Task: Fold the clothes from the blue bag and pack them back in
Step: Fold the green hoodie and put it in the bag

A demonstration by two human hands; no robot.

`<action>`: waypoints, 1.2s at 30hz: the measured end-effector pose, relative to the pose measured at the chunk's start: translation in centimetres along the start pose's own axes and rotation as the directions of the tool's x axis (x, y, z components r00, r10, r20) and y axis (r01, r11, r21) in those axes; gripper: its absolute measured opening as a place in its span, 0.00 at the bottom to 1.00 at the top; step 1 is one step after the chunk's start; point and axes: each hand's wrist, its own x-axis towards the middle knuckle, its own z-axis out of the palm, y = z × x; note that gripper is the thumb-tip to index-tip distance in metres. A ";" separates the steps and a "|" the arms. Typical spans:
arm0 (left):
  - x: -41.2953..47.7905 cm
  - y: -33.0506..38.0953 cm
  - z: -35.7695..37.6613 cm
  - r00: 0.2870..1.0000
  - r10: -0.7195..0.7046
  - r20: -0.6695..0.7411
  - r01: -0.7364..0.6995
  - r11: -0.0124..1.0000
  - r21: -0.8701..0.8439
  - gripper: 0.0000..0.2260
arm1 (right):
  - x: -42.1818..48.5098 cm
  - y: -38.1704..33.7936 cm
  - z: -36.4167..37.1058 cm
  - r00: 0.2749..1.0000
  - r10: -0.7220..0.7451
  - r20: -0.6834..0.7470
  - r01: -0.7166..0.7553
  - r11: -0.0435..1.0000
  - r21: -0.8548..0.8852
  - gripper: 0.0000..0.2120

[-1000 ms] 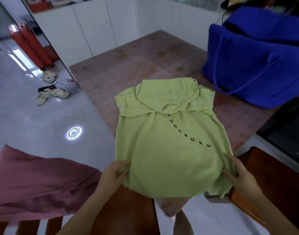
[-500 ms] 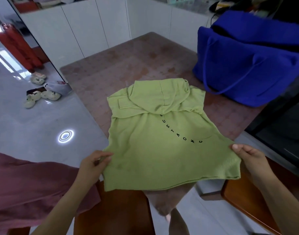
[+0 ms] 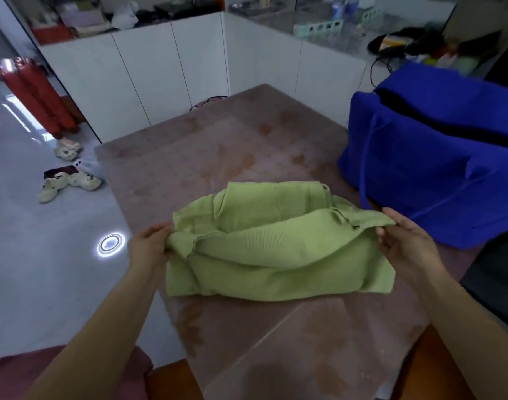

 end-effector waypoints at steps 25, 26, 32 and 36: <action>14.5 -5.0 5.7 0.889 0.392 0.238 -0.382 0.346 0.857 0.14 | 16.4 3.1 7.8 0.914 -0.342 0.220 0.165 -0.182 -0.969 0.16; 14.4 -5.0 6.0 0.895 0.383 0.229 -0.366 0.336 0.868 0.12 | 16.6 3.5 8.0 0.924 -0.321 0.205 0.143 -0.208 -0.968 0.15; 7.8 -6.6 10.6 0.610 0.295 0.736 -0.752 -0.078 0.655 0.27 | 13.2 8.3 11.4 0.692 -0.401 0.600 0.460 -0.396 -0.795 0.25; 6.2 -10.4 12.6 0.640 0.053 0.767 -0.739 -0.232 0.633 0.30 | 10.7 12.2 14.2 0.798 0.014 0.603 0.558 -0.397 -0.729 0.36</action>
